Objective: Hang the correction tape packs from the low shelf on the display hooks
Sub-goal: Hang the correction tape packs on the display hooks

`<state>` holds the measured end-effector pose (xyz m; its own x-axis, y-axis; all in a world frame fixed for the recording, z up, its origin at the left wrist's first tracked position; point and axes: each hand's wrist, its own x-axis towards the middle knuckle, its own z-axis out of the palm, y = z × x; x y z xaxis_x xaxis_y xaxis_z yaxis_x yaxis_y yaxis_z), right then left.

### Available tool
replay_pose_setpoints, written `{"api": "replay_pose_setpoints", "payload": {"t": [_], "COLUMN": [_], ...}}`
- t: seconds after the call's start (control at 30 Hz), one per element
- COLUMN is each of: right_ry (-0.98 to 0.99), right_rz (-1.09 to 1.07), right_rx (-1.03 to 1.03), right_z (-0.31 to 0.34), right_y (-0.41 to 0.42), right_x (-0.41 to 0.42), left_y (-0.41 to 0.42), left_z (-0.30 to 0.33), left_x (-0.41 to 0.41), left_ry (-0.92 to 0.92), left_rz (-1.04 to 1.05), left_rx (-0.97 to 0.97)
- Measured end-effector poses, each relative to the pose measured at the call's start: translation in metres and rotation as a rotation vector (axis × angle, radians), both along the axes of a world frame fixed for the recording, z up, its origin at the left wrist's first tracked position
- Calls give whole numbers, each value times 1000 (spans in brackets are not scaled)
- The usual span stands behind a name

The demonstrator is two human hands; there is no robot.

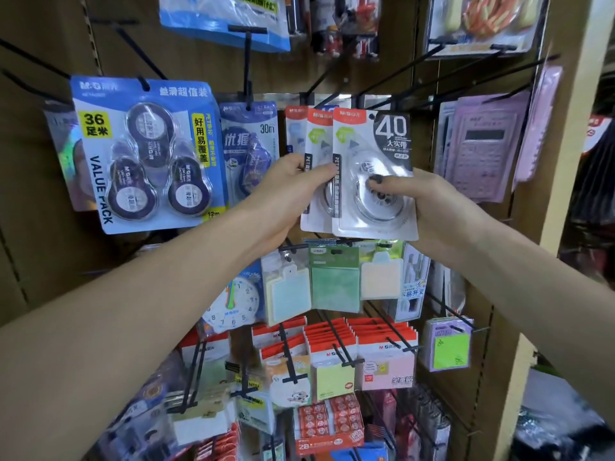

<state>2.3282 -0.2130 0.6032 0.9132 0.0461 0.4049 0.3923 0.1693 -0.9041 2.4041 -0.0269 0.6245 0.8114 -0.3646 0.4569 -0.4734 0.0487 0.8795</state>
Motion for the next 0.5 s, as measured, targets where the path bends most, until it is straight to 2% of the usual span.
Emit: {"api": "replay_pose_setpoints", "payload": {"t": [0.2, 0.37, 0.5], "right_ry": [-119, -92, -75], "right_rz": [-15, -50, -84], "right_rx": [-67, 9, 15], "right_z": [1, 8, 12], "right_y": [0, -2, -4], "right_x": [-12, -15, -15], "left_y": [2, -2, -5], "left_z": [4, 15, 23], "left_x": [-8, -7, -4], "left_ry": [-59, -74, -71], "left_rz": [-18, 2, 27], "left_rx": [-59, -132, -116]}}
